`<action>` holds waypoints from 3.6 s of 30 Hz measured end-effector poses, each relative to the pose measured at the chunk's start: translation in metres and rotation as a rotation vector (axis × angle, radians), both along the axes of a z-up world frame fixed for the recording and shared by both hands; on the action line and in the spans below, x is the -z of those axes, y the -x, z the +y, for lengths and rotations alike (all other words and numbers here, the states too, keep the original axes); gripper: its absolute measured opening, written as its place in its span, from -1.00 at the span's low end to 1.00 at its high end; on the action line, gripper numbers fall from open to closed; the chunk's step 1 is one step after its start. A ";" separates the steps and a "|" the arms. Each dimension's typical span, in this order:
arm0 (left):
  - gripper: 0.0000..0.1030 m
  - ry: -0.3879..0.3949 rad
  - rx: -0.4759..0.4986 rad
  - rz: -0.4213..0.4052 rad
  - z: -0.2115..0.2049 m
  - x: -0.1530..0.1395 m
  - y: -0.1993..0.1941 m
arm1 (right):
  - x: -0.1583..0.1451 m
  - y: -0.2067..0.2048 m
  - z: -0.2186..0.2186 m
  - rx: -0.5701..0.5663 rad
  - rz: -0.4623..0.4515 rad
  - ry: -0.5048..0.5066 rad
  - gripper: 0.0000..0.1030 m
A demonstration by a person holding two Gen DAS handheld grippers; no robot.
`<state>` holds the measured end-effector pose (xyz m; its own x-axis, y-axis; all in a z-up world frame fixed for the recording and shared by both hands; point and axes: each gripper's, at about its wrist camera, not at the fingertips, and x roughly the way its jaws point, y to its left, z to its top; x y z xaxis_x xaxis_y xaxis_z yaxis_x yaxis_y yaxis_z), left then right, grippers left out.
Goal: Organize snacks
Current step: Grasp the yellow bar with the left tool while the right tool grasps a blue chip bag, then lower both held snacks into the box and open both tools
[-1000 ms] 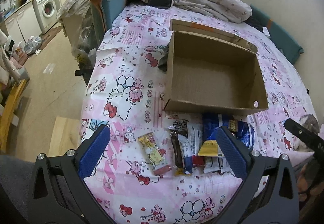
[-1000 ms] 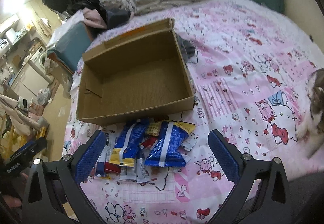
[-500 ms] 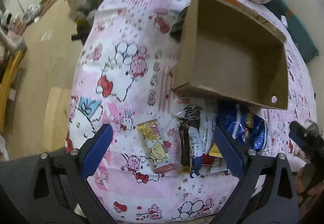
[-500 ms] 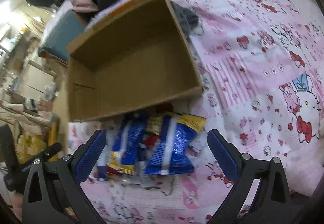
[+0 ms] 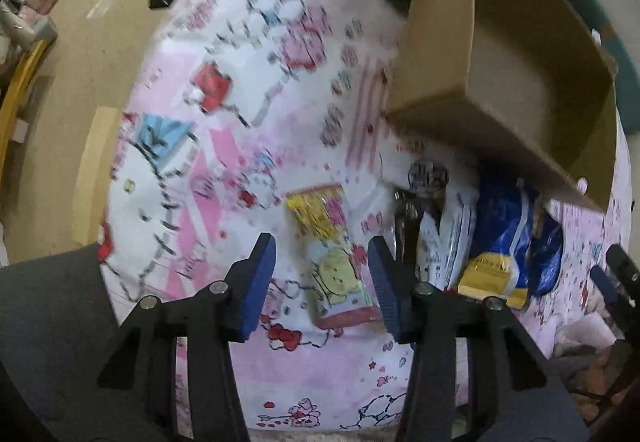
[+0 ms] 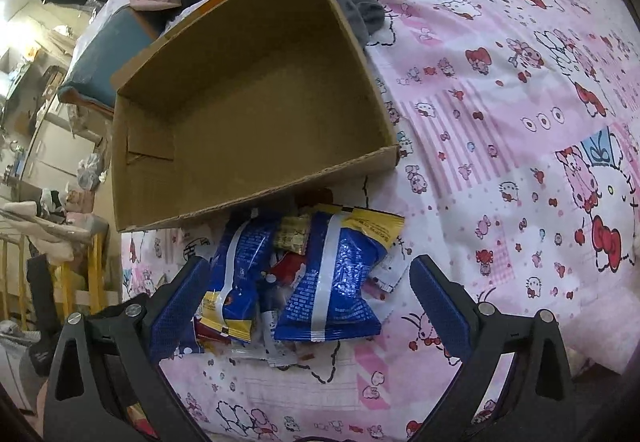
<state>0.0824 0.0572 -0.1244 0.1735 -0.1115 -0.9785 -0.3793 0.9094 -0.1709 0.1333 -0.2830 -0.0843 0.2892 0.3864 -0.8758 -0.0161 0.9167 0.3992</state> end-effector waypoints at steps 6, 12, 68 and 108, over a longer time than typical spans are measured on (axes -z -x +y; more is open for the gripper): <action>-0.55 0.037 0.022 0.080 -0.011 0.032 0.001 | 0.008 -0.001 -0.004 0.017 0.032 0.008 0.97; -0.57 0.010 0.042 0.040 -0.011 0.018 -0.001 | 0.036 -0.012 -0.005 0.015 0.157 0.018 0.63; -0.56 -0.107 0.283 -0.417 -0.087 -0.104 -0.113 | -0.024 -0.079 -0.002 0.012 -0.178 -0.137 -0.22; 0.48 -0.113 0.245 -0.472 -0.080 -0.096 -0.103 | -0.027 -0.078 0.006 -0.018 -0.242 -0.054 0.69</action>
<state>0.1853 -0.0232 -0.0288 0.5793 -0.1024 -0.8087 -0.0595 0.9841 -0.1673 0.2110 -0.2775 -0.0576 0.4809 0.4378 -0.7597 -0.1339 0.8929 0.4298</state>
